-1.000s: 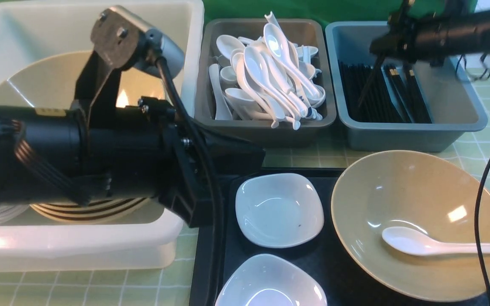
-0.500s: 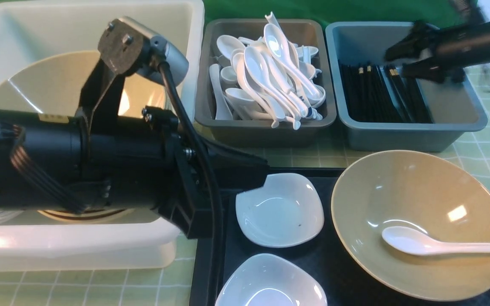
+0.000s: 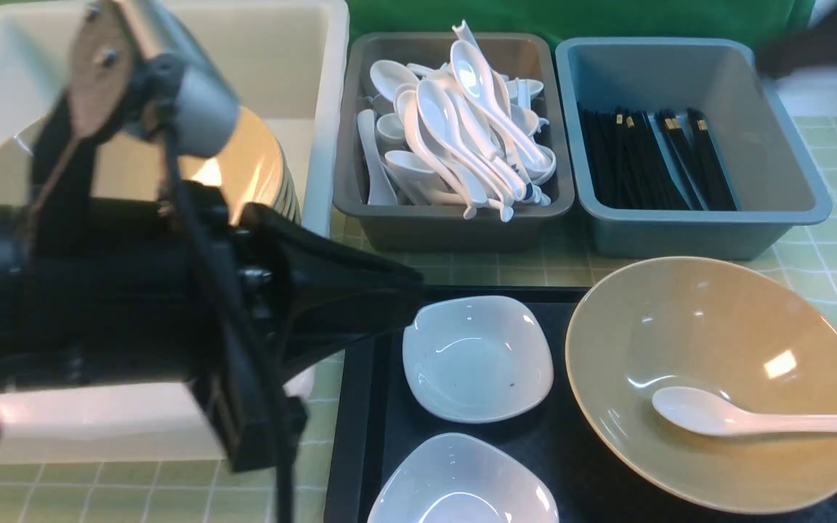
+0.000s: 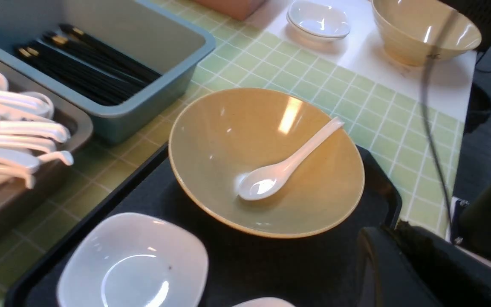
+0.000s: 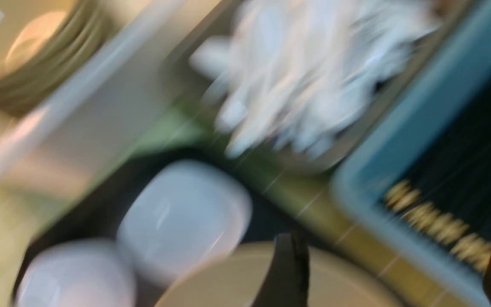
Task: On green table put chopsticks spoon bowls plates into blue grey white boxes.
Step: 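Reach down and grasp the white spoon resting in the bowl with the right gripper, then place the white spoon into the bin of spoons with the right gripper, then grasp the large bowl on the tray by its rim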
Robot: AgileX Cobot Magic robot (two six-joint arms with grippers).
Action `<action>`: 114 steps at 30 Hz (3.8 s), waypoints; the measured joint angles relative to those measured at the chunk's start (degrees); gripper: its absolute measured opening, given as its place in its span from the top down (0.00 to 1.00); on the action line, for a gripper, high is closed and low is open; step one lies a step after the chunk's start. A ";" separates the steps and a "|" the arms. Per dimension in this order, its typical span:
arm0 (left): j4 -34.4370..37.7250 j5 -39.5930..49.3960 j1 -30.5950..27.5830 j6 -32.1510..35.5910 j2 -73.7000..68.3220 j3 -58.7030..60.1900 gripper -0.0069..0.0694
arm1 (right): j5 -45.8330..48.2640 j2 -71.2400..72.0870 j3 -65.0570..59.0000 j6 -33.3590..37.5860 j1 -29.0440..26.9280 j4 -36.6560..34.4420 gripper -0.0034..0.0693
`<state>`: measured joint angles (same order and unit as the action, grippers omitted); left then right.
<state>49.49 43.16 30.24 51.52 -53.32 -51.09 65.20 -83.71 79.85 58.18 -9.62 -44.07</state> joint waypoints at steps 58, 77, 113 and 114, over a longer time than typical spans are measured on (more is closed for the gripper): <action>-3.10 0.60 0.00 -4.70 1.04 0.10 0.91 | -20.94 -42.65 42.40 -17.77 25.28 -2.83 0.69; -19.23 0.47 0.00 -27.39 -0.33 0.10 0.88 | 1.67 -30.33 45.70 -18.20 21.99 4.50 0.18; -17.17 16.32 9.26 -34.90 -70.52 -51.25 0.24 | -3.24 45.28 -29.61 -36.97 21.99 14.28 0.73; -17.40 18.14 9.26 -35.15 -72.92 -54.10 0.25 | -3.24 45.33 -29.61 -37.20 21.99 14.28 0.83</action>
<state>32.09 61.31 39.50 16.37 -126.24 -105.19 61.97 -38.39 50.23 20.98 12.37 -29.79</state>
